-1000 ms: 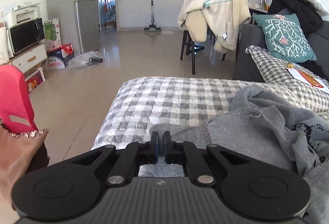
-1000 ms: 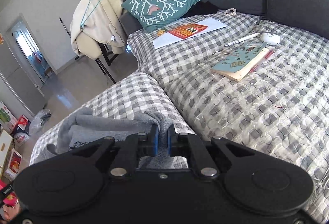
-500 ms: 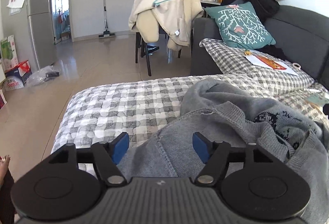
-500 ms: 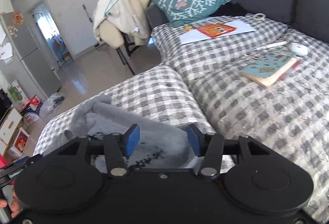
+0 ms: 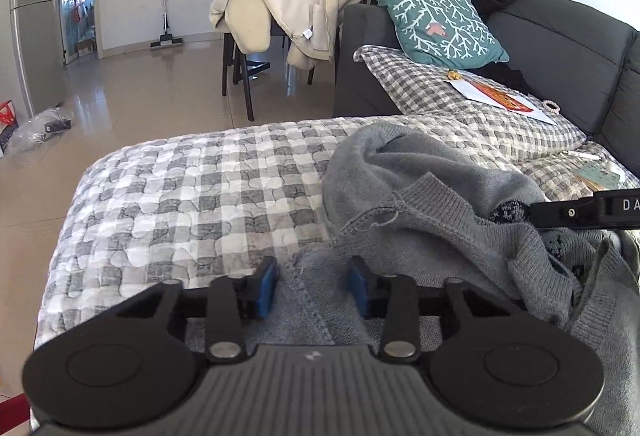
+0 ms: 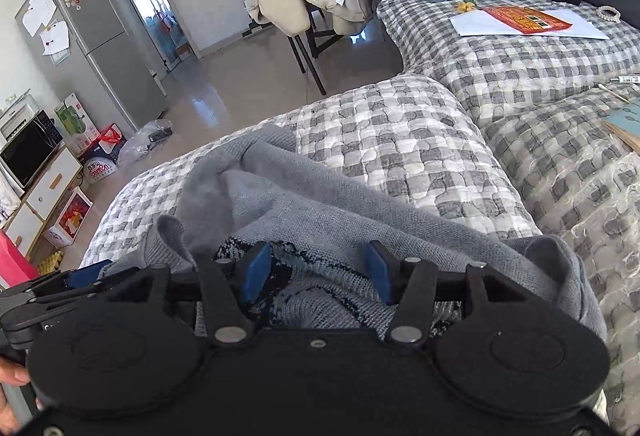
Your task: Fold clothes
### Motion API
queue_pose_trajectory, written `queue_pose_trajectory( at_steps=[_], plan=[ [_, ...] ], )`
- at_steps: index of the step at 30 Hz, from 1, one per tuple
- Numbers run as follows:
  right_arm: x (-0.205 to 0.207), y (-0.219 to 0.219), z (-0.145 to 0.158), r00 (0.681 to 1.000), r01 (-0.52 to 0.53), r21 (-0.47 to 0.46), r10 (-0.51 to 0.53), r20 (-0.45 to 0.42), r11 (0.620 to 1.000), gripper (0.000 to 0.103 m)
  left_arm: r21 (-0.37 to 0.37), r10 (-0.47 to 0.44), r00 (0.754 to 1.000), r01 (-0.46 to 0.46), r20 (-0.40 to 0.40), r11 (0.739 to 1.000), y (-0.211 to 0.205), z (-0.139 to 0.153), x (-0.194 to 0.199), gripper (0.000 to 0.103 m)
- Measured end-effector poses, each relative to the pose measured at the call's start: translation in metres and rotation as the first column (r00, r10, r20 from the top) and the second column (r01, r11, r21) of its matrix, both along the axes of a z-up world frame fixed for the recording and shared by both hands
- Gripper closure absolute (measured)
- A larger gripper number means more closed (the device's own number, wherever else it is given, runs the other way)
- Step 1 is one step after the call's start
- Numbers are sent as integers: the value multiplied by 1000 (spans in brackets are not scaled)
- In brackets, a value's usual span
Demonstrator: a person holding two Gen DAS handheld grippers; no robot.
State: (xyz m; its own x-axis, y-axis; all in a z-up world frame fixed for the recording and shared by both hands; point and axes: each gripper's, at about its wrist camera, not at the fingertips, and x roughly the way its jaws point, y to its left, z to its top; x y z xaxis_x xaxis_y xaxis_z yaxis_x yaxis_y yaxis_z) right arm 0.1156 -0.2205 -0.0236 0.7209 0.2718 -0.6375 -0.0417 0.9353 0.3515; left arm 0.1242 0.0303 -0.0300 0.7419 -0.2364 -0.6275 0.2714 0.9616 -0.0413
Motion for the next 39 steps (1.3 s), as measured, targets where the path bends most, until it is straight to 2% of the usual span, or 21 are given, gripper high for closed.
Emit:
queue_pose_trajectory(
  at_steps=[1,3,4,9,11,13,16,19,22,23,24,25,26,27,28,30,34,37,39],
  plan=[
    [0,1,0,1000,-1,-24,1,2,1000,69,4,1,1000,-1,3,1000,-1,0,-1,94],
    [0,3,-1,1000,-4,-67,4,5,998,89,16,22,999,-22,30,1000,-4,2,-3,96],
    [0,2,-1,1000,-1,-68,1,7,998,94,22,35,998,-36,44,999,-5,4,-4,96],
    [-8,-8,11,997,62,-55,-59,53,997,97,36,150,979,-156,142,987,-1,22,-10,97],
    [-14,-13,18,993,94,-66,-88,78,993,97,42,200,965,-209,168,977,4,27,-10,97],
    [-18,-19,25,989,127,-71,-121,86,989,98,66,296,937,-312,183,948,13,32,-8,97],
    [-22,-28,32,982,182,-121,-174,76,976,98,100,364,918,-381,157,919,23,31,-3,97],
    [-21,-31,28,978,207,-157,-205,25,966,98,127,359,926,-372,113,919,25,27,0,97],
    [-19,-27,21,982,186,-190,-189,2,964,97,122,320,945,-326,61,938,23,23,2,94],
    [-18,-25,20,984,174,-201,-177,5,964,97,116,306,951,-308,36,944,23,23,3,89],
    [-18,-23,19,986,165,-213,-168,5,963,93,110,297,955,-297,19,948,23,23,3,74],
    [-20,-20,20,989,147,-224,-148,13,963,90,110,288,957,-289,18,951,22,25,1,67],
    [-21,-17,20,992,129,-235,-127,22,963,88,110,280,960,-280,18,954,21,26,-1,55],
    [-23,-13,23,994,110,-250,-105,32,962,80,111,266,964,-266,19,957,18,28,-3,47],
    [-24,-10,25,995,95,-261,-88,41,961,71,110,254,967,-255,15,961,15,29,-4,45],
    [-28,0,31,997,38,-282,-16,80,959,61,106,239,971,-238,3,965,10,32,-6,39],
    [-26,17,33,988,-58,-294,98,122,954,58,110,236,972,-234,-11,966,-2,28,-6,35],
    [-15,25,24,966,-193,-222,224,128,956,58,125,244,970,-241,-7,962,-8,23,-3,33],
    [-7,30,17,955,-242,-184,267,129,953,58,128,250,968,-246,-13,961,-10,19,0,33]
  ],
)
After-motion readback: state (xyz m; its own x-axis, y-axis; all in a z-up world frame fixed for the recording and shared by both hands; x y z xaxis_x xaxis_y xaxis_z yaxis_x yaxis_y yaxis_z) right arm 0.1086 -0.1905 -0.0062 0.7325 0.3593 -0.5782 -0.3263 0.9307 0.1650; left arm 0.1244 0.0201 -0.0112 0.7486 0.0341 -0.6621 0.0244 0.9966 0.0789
